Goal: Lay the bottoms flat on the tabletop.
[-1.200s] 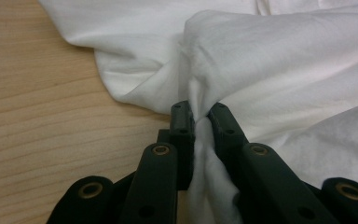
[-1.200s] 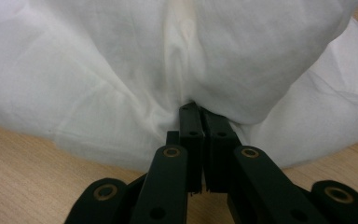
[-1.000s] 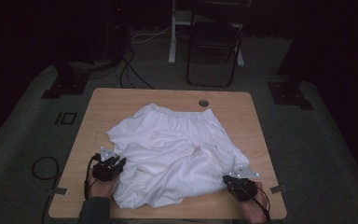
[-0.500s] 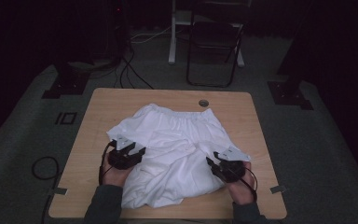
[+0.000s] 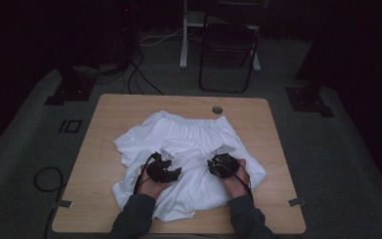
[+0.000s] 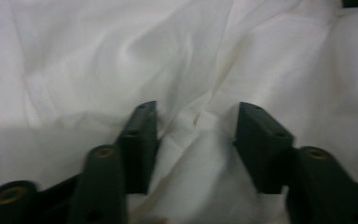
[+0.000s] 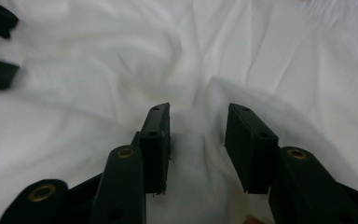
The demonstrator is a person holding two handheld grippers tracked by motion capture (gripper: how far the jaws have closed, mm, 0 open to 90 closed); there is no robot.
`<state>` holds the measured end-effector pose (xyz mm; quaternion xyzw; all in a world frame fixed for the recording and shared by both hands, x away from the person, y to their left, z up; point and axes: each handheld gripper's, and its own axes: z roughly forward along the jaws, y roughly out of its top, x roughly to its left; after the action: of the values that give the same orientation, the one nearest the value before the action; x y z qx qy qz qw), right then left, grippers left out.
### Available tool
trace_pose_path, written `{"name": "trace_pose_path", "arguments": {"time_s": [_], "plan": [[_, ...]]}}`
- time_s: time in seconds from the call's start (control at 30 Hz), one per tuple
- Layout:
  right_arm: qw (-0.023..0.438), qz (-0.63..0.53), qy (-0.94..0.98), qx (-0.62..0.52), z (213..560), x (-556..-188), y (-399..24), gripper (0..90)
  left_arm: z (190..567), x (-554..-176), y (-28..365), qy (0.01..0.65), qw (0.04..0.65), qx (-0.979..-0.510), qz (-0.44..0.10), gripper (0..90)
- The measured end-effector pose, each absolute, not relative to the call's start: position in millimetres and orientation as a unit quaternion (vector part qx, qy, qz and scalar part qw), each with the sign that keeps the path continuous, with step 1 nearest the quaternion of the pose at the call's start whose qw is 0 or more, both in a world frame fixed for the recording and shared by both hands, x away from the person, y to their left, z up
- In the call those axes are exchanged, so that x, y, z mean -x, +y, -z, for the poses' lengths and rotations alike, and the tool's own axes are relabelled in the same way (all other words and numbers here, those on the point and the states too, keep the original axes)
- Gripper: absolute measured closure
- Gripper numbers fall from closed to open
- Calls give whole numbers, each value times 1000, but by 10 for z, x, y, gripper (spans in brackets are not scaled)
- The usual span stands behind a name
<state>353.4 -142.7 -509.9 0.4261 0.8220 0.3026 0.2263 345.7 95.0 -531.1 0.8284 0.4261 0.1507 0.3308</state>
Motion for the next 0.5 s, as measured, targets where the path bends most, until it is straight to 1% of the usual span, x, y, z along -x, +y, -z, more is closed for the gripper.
{"name": "trace_pose_path", "arguments": {"time_s": [0.07,0.1,0.17,0.2,0.27,0.37,0.5], "plan": [[219,-277,830,-431,5208,-3507,-1432,597,5360,-3451,985,426,333,-826,-156,610],[218,-268,831,-436,5256,-3480,-1445,612,5356,-3460,1007,434,336,-823,-150,666],[211,-271,823,-452,5302,-3398,-1502,685,5345,-3466,1015,434,332,-824,-148,723],[213,-269,817,-463,5299,-3348,-1530,714,5342,-3463,1013,433,330,-826,-149,741],[232,-250,814,-471,5288,-3250,-1587,752,5339,-3463,1022,435,329,-825,-148,763],[241,-241,805,-486,5299,-3131,-1701,773,5342,-3462,1050,438,332,-822,-148,789],[237,-251,801,-490,5298,-3015,-1924,812,5351,-3440,1069,445,324,-815,-182,808]]}}
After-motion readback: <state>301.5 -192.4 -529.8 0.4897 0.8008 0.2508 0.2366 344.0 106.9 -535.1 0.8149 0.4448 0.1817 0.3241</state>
